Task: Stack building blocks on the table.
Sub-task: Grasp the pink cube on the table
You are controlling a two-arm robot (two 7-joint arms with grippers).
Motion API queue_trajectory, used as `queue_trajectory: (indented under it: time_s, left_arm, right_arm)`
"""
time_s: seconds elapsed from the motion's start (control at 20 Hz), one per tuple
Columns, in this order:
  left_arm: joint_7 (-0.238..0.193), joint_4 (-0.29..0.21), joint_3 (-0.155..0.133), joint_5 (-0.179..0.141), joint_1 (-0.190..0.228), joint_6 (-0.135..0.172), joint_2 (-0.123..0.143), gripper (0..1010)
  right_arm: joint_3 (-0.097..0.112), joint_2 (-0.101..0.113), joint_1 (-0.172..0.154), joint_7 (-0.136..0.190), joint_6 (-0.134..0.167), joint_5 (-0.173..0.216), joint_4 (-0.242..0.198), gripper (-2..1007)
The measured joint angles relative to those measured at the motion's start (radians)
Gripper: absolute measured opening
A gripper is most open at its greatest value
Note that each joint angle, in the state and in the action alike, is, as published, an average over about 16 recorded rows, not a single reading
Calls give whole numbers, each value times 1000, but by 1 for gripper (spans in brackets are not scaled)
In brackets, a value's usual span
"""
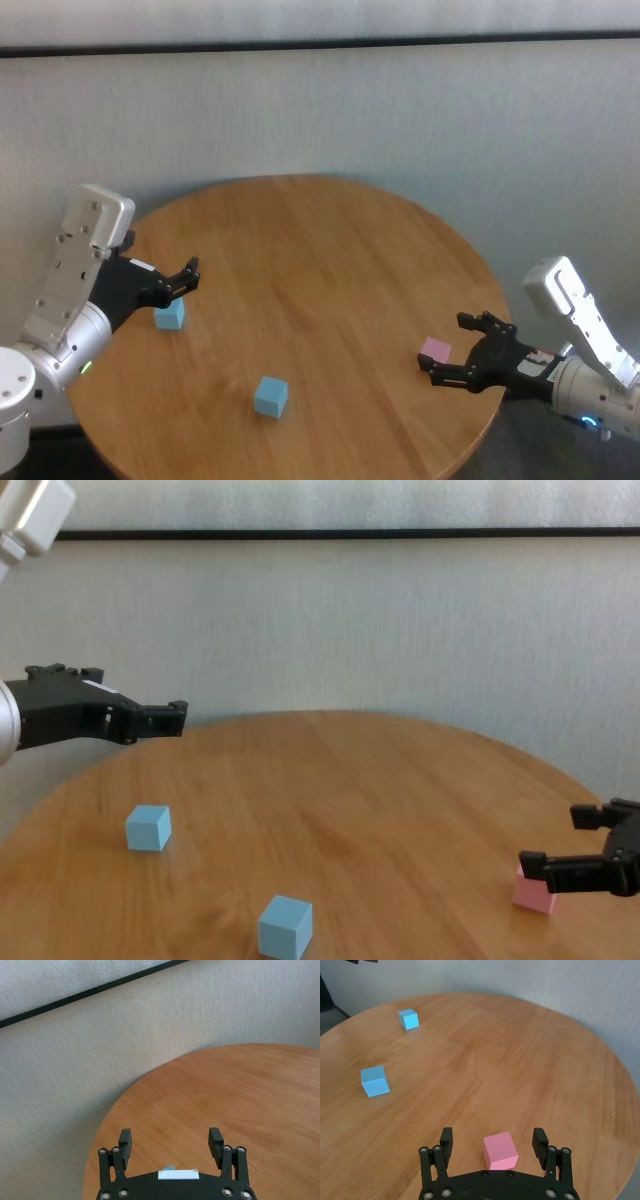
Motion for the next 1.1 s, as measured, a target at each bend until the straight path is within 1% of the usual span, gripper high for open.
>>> queue_trajectory:
  time_s: [0.25, 0.7, 0.9, 1.1]
  left_arm:
    - [0, 0, 0, 0, 0, 0, 0, 1003]
    - [0, 1, 1, 0, -1, 1, 0, 1003]
    - [0, 1, 1, 0, -1, 1, 0, 1003]
    - [0, 1, 1, 0, -1, 1, 0, 1003]
  right_arm:
    - [2, -7, 9, 31, 12, -2, 29, 1004]
    - [-10, -20, 36, 70, 11, -45, 81, 1005]
    - [-13, -33, 53, 87, 7, -61, 110, 1005]
    - [-13, -51, 70, 104, 4, -68, 143, 1005]
